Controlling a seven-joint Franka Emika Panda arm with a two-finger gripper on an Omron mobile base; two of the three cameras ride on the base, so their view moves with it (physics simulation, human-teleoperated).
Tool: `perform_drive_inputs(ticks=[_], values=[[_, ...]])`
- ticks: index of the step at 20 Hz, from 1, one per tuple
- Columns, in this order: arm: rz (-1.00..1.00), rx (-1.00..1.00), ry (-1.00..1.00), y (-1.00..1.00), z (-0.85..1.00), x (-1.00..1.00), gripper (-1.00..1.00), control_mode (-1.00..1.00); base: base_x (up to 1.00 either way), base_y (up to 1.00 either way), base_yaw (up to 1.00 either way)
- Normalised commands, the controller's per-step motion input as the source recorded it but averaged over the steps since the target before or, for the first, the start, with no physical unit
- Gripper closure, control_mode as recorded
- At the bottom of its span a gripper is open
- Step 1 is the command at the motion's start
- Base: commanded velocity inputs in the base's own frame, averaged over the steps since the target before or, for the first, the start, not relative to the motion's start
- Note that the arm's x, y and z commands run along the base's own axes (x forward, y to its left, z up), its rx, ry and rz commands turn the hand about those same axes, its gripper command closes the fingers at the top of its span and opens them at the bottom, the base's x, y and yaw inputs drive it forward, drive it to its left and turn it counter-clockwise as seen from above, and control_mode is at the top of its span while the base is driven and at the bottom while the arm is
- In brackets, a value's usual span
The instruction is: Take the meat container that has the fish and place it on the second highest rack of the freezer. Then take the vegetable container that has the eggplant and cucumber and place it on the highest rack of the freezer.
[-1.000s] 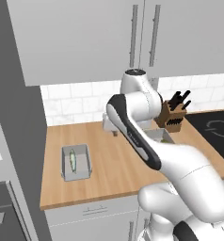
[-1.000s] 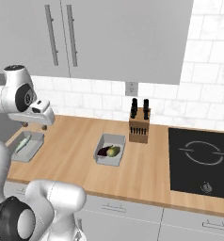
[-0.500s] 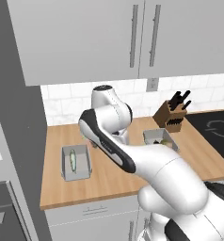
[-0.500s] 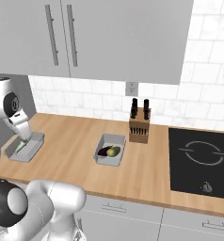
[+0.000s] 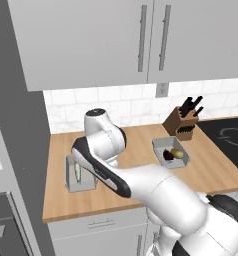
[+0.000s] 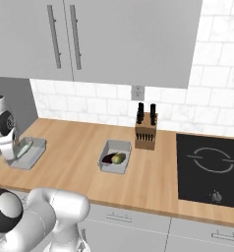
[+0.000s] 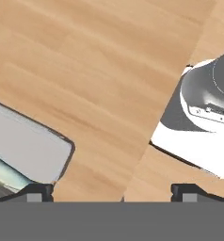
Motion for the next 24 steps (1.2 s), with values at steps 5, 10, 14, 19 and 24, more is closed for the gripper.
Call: perform_drive_inputs(ticks=[5,10,14,19,24], values=[[-0.42,-0.01,-0.04,0.68,-0.39,0.28,-1.00,-1.00,0.00,0.00,0.00],[-0.33,-0.02,0.00,0.46,-0.30,0.39,-1.00,-1.00,0.00,0.00,0.00],[-0.28,-0.01,0.00,0.16,-0.20,0.40,-1.00,-1.00,0.00,0.00,0.00],[-0.18,0.00,0.01,-0.11,-0.24,0.22,-1.00,-1.00,0.00,0.00,0.00],[-0.01,0.00,0.02,-0.07,-0.42,0.05,-1.00,-1.00,0.00,0.00,0.00]])
